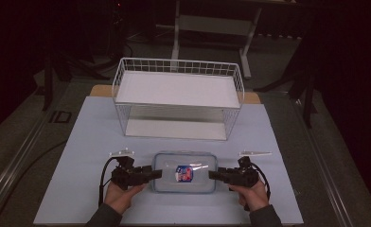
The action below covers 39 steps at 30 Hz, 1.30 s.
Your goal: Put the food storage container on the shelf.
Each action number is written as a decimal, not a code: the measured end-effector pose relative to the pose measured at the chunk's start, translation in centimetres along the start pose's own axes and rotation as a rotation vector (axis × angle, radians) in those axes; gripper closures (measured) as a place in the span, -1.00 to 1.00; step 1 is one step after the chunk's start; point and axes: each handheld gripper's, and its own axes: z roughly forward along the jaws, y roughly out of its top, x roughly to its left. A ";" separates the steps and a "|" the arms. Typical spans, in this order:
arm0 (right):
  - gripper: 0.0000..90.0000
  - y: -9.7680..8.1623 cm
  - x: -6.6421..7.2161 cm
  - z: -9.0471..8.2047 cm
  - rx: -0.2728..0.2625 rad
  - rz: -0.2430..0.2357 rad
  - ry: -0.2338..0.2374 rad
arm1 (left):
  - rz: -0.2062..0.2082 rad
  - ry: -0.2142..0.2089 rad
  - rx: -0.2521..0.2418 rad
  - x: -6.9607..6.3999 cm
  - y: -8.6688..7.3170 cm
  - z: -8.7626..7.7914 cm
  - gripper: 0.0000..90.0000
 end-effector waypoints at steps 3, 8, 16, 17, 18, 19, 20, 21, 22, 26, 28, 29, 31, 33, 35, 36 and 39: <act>0.15 -0.1 0.1 0.1 -0.004 -0.003 -0.002 | -0.001 0.000 0.004 0.0 0.0 -0.1 0.07; 0.15 0.0 0.3 0.1 -0.005 -0.001 0.000 | 0.000 0.003 -0.004 -0.1 0.1 -0.4 0.07; 0.15 0.8 1.3 -0.3 -0.041 -0.034 0.004 | 0.034 0.005 -0.029 -0.7 0.8 -1.5 0.07; 0.15 0.9 1.5 -0.3 -0.046 -0.038 0.003 | 0.039 0.004 -0.034 -0.8 0.9 -1.7 0.07; 0.15 0.9 1.5 -0.3 -0.046 -0.038 0.003 | 0.039 0.004 -0.034 -0.8 0.9 -1.7 0.07; 0.15 1.0 1.8 -0.3 -0.057 -0.047 0.001 | 0.044 0.007 -0.039 -0.8 1.1 -2.0 0.07; 0.15 1.1 2.0 -0.3 -0.062 -0.051 0.004 | 0.047 0.007 -0.041 -0.9 1.2 -2.2 0.07; 0.15 1.2 2.1 -0.3 -0.064 -0.056 0.003 | 0.053 0.009 -0.043 -0.9 1.3 -2.4 0.07; 0.15 1.2 2.1 -0.3 -0.064 -0.056 0.003 | 0.053 0.009 -0.043 -0.9 1.3 -2.4 0.07; 0.15 2.1 3.0 -0.6 -0.088 -0.083 0.006 | 0.081 0.016 -0.065 -1.5 2.3 -3.4 0.07; 0.15 2.5 3.3 -0.7 -0.101 -0.096 0.009 | 0.099 0.022 -0.074 -1.9 2.9 -3.9 0.07; 0.15 2.5 3.3 -0.7 -0.101 -0.096 0.009 | 0.099 0.022 -0.074 -1.9 2.9 -3.9 0.07; 0.15 3.3 3.9 -1.1 -0.115 -0.114 0.013 | 0.119 0.028 -0.088 -2.4 3.6 -4.5 0.07; 0.15 3.8 4.3 -1.3 -0.121 -0.129 0.012 | 0.126 0.029 -0.098 -2.7 4.1 -4.9 0.07; 0.15 4.2 4.6 -1.4 -0.125 -0.135 0.010 | 0.126 0.029 -0.103 -2.8 4.2 -5.0 0.07; 0.15 4.8 5.0 -1.7 -0.133 -0.153 0.005 | 0.134 0.025 -0.113 -2.9 4.7 -5.3 0.07; 0.15 5.6 5.5 -2.0 -0.144 -0.169 0.002 | 0.144 0.026 -0.126 -3.2 5.4 -5.8 0.08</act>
